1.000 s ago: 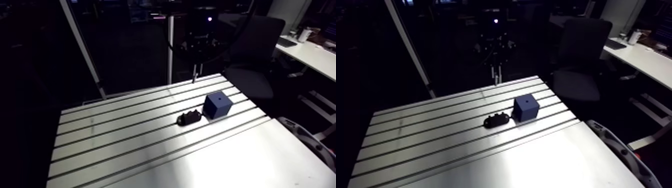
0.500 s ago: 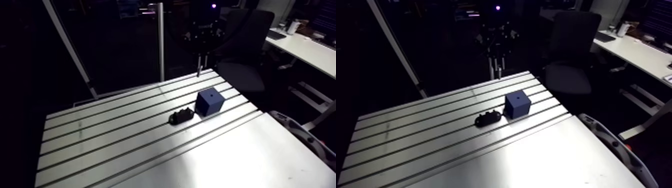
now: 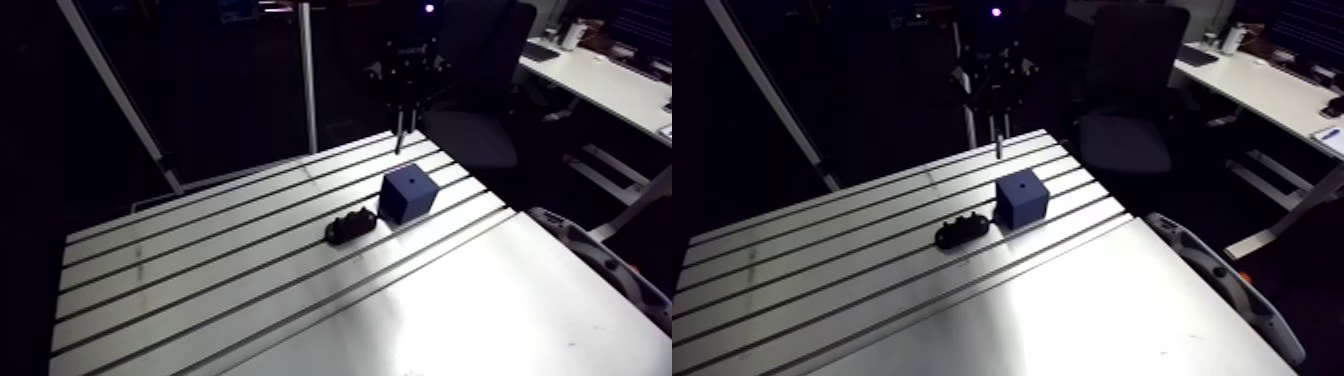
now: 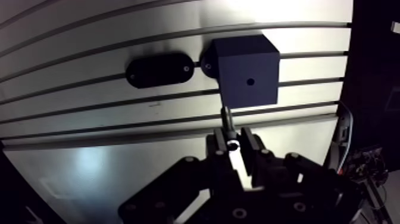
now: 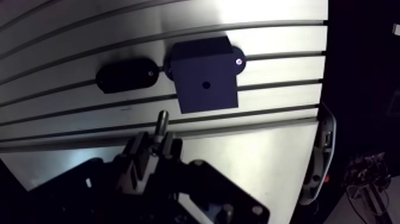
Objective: Pick up the M10 bolt and insert it into the hole until fully seated.
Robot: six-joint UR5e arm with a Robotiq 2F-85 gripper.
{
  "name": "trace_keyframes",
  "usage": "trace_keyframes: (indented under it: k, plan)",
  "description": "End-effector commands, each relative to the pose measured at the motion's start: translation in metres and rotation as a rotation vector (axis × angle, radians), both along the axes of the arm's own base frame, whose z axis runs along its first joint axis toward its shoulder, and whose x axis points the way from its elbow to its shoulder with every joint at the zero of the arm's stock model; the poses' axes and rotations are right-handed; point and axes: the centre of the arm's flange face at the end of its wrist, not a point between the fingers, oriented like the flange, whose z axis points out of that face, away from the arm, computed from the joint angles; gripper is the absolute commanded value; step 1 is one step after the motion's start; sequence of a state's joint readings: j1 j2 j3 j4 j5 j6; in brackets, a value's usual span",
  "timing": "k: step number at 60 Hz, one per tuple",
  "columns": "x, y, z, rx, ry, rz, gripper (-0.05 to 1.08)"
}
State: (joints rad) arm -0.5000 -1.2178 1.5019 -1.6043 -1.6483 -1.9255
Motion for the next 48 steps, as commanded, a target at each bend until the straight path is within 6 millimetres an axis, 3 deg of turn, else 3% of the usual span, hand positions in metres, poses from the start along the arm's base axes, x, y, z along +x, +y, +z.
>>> trace_keyframes:
  k: [1,48]
  plan:
    - [0.001,0.003,-0.003,-0.003,-0.004,-0.004,1.08]
    - [-0.002,0.014,-0.023,-0.006,-0.026,-0.027,1.08]
